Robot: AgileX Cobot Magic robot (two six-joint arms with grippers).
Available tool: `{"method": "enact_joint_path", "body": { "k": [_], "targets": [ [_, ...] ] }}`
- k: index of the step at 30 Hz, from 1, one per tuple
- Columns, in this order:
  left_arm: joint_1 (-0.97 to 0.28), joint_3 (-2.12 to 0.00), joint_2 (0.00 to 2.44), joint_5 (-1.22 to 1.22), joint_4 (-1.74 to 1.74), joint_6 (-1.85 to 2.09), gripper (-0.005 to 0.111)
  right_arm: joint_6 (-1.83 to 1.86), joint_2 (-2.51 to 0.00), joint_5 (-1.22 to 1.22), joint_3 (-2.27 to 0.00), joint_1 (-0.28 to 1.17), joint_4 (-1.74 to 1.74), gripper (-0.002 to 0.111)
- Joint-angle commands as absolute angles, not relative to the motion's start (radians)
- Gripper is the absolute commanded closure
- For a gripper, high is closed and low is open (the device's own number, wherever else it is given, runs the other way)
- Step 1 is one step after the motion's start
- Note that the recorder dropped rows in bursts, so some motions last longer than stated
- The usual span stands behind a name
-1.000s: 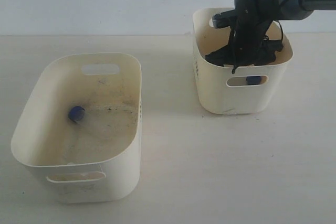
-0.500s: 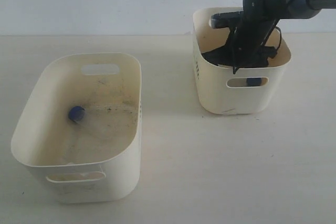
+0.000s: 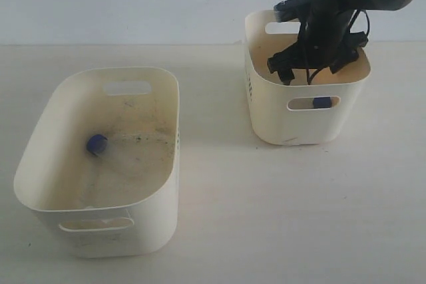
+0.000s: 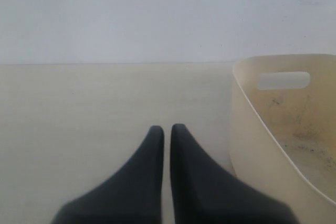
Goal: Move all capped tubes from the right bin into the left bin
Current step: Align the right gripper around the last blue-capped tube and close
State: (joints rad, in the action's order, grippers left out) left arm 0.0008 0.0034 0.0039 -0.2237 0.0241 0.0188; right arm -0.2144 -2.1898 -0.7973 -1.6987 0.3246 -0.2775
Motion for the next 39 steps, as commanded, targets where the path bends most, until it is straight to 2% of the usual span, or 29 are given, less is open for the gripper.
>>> {"method": "enact_joint_path", "body": {
  "k": [1, 11, 26, 39],
  "targets": [
    [0.001, 0.0, 0.0, -0.209, 0.026, 0.017, 0.103, -0.226, -2.216, -0.834, -1.687, 0.303, -0.241, 0.02],
    [0.001, 0.0, 0.0, -0.209, 0.026, 0.017, 0.103, -0.231, -2.173, -0.878, -1.805, 0.369, -0.277, 0.02],
    [0.001, 0.0, 0.0, -0.209, 0.026, 0.017, 0.103, -0.207, -2.21, -0.883, -1.805, 0.371, -0.143, 0.02],
    [0.001, 0.0, 0.0, -0.209, 0.026, 0.017, 0.103, -0.212, -2.271, -0.916, -1.805, 0.371, -0.232, 0.02]
  ]
}}
